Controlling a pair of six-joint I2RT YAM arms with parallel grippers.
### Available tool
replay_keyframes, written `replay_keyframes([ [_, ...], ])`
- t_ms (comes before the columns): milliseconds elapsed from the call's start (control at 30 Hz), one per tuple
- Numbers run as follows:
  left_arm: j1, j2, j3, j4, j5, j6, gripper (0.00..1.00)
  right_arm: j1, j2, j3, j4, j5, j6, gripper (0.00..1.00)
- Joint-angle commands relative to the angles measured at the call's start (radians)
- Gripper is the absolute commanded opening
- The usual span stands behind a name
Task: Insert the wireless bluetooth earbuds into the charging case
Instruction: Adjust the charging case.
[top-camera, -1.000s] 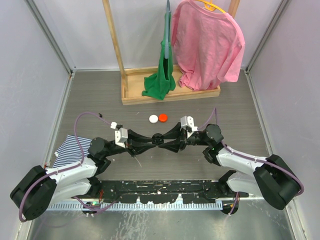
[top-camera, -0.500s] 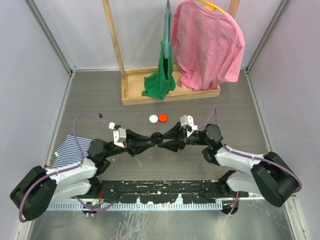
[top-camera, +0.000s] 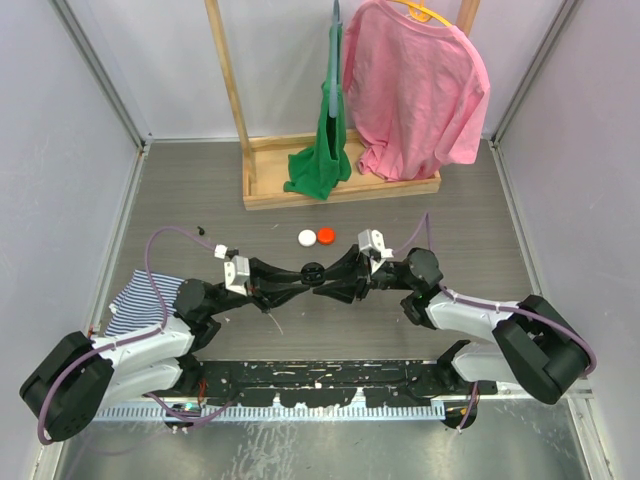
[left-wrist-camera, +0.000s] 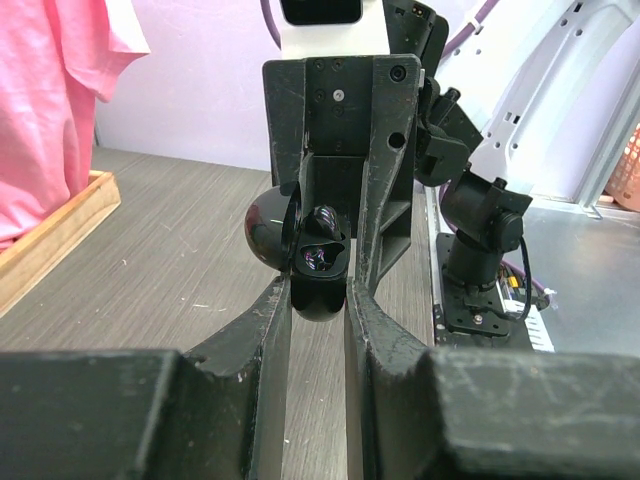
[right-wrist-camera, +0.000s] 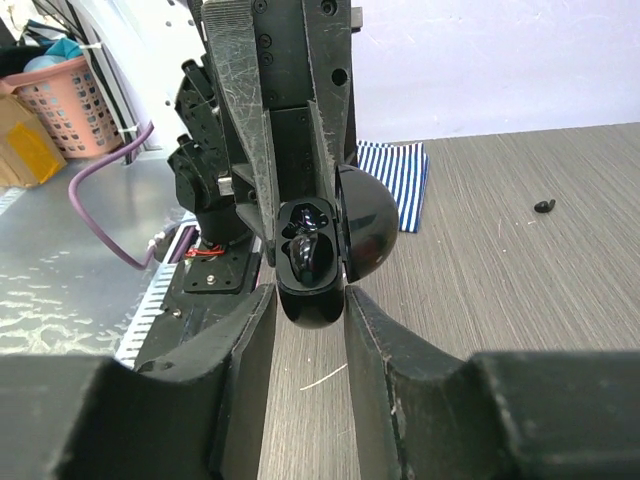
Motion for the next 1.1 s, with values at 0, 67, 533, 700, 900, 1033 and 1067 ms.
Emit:
replay_keyframes([
  [0, -0.001, 0.001, 0.001, 0.084, -0.013, -0.006, 0.11, 0.005, -0.007, 0.047, 0.092, -0.01, 0.011, 0.38],
  [67, -0.002, 0.008, 0.004, 0.083, -0.01, -0.006, 0.12, 0.004, -0.01, 0.048, 0.089, -0.014, 0.006, 0.36],
  [533, -0.002, -0.027, 0.005, 0.003, -0.086, 0.022, 0.32, -0.001, -0.095, 0.078, -0.128, -0.002, -0.115, 0.2],
  [700, -0.002, -0.109, 0.023, -0.181, -0.181, 0.084, 0.48, -0.02, -0.185, 0.09, -0.305, 0.047, -0.214, 0.19],
  [900, -0.002, -0.187, 0.055, -0.391, -0.321, 0.146, 0.62, -0.024, -0.281, 0.066, -0.459, 0.151, -0.337, 0.19],
  [1033, -0.002, -0.201, 0.095, -0.536, -0.522, 0.168, 0.72, -0.026, -0.308, 0.039, -0.479, 0.245, -0.366, 0.2],
  [1067, -0.001, -0.203, 0.112, -0.589, -0.569, 0.17, 0.73, -0.025, -0.314, 0.032, -0.482, 0.265, -0.373, 0.2],
])
